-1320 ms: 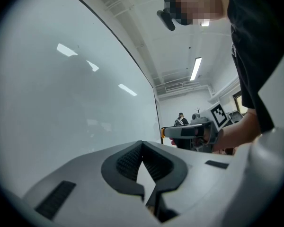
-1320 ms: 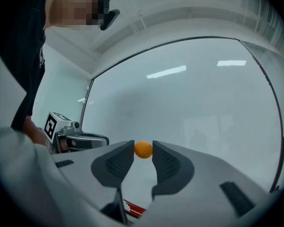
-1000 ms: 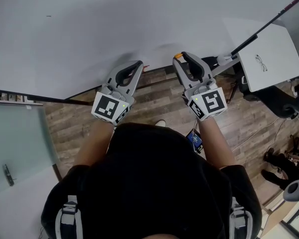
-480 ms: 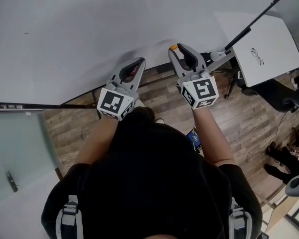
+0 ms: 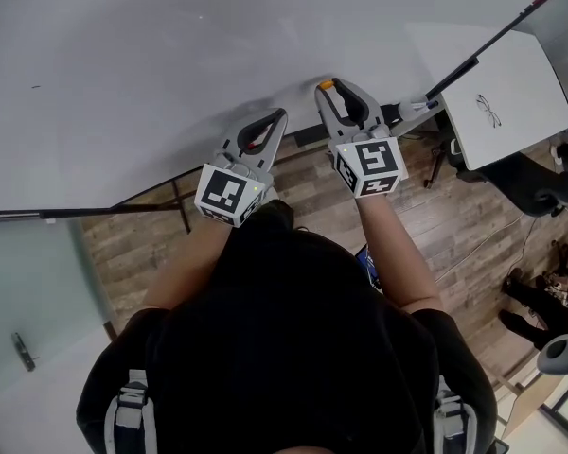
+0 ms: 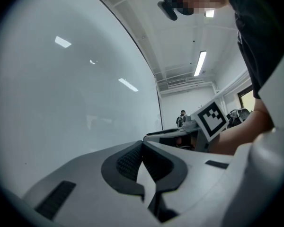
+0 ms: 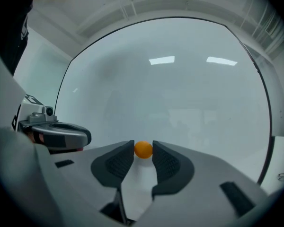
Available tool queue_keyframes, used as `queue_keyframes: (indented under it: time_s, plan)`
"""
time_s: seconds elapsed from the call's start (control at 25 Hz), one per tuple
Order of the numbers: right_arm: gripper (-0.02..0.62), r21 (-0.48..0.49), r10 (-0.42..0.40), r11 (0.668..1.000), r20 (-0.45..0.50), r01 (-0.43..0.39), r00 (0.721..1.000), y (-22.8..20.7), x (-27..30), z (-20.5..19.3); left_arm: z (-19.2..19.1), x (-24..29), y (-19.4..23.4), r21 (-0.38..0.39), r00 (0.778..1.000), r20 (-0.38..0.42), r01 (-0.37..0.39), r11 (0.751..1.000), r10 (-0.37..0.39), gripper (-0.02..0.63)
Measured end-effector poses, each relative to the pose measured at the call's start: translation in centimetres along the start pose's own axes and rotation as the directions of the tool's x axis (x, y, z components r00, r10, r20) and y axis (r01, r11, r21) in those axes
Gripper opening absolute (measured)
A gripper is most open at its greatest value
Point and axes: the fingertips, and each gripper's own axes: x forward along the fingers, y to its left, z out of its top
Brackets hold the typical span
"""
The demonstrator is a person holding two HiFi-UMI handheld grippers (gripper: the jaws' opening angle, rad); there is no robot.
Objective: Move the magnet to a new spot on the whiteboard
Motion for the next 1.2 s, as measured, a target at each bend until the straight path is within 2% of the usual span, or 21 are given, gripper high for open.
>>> queue_keyframes:
  time_s: [0.16, 0.64, 0.96, 1.2]
  plan:
    - [0.118, 0.007, -0.042, 0.999, -0.012, 0.042, 0.999, -0.6, 0.9, -0.1, -0.1, 0.3, 0.4, -0.008, 1.0, -0.007, 0.014, 1.0, -0.014, 0.002]
    - [0.12, 0.025, -0.101, 0.995, -0.036, 0.101, 0.994, -2.4, 2.0, -0.9, -0.4, 2.2, 0.4, -0.027, 0.998, -0.005, 0.057, 0.998, -0.057, 0.002]
    - [0.123, 0.037, -0.092, 0.995, -0.023, 0.092, 0.996, -2.5, 2.2, -1.2, -0.4, 2.7, 1.1, -0.032, 0.999, 0.002, 0.049, 0.998, -0.049, 0.002]
    - [0.153, 0.034, -0.063, 0.997, 0.0, 0.063, 0.998, -2.8, 0.8, -0.3, 0.1, 3.0, 1.0, -0.022, 0.999, 0.004, 0.049, 0.999, -0.049, 0.002]
